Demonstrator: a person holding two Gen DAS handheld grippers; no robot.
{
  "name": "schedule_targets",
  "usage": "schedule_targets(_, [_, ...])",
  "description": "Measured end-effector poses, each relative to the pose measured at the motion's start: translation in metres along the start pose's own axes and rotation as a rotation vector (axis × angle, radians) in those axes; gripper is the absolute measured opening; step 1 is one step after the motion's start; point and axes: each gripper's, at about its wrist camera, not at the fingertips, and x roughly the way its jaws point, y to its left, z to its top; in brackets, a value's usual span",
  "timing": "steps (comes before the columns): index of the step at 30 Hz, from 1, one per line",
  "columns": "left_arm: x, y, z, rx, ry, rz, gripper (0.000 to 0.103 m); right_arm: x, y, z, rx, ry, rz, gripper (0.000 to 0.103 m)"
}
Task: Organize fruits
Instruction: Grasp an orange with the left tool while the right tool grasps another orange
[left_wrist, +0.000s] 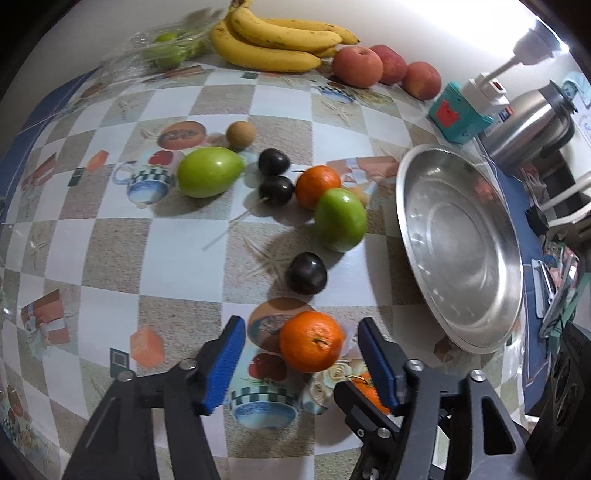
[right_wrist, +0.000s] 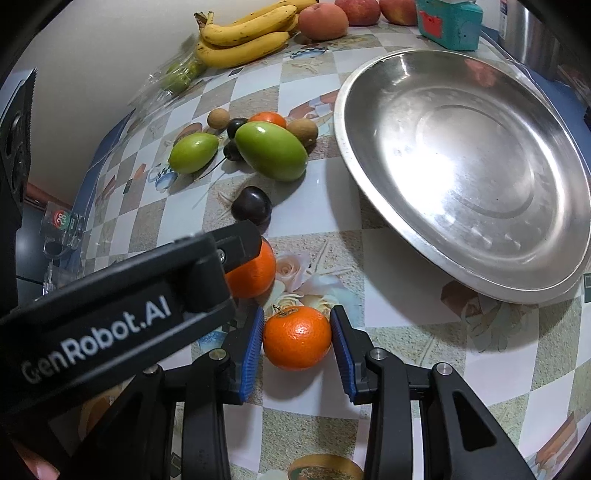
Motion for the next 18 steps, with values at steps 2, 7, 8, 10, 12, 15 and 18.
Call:
schedule_targets(2, [0.004, -0.003, 0.001, 0.004, 0.010, -0.009, 0.055, -0.001, 0.000, 0.001, -0.003, 0.000, 0.000, 0.038])
schedule_targets(7, [0.010, -0.003, 0.001, -0.002, 0.028, -0.009, 0.047, 0.000, 0.001, 0.001, -0.005, -0.003, -0.003, 0.038])
schedule_targets(8, [0.011, -0.002, 0.001, -0.004, 0.029, -0.010, 0.043, 0.000, 0.001, 0.001, -0.004, -0.001, -0.005, 0.038])
schedule_targets(10, [0.011, -0.002, 0.001, -0.005, 0.028, -0.015, 0.040, 0.000, 0.001, 0.000, -0.003, -0.001, -0.006, 0.038])
schedule_targets(12, [0.010, -0.002, 0.001, -0.002, 0.026, -0.015, 0.040, -0.001, 0.002, 0.000, -0.010, -0.004, -0.002, 0.038])
schedule_targets(15, [0.009, 0.002, 0.001, -0.016, 0.027, -0.025, 0.039, -0.002, 0.002, 0.000, -0.010, -0.006, 0.001, 0.038])
schedule_targets(18, [0.003, 0.008, 0.001, -0.041, 0.014, -0.027, 0.038, -0.002, 0.001, 0.000, -0.007, -0.009, 0.003, 0.038])
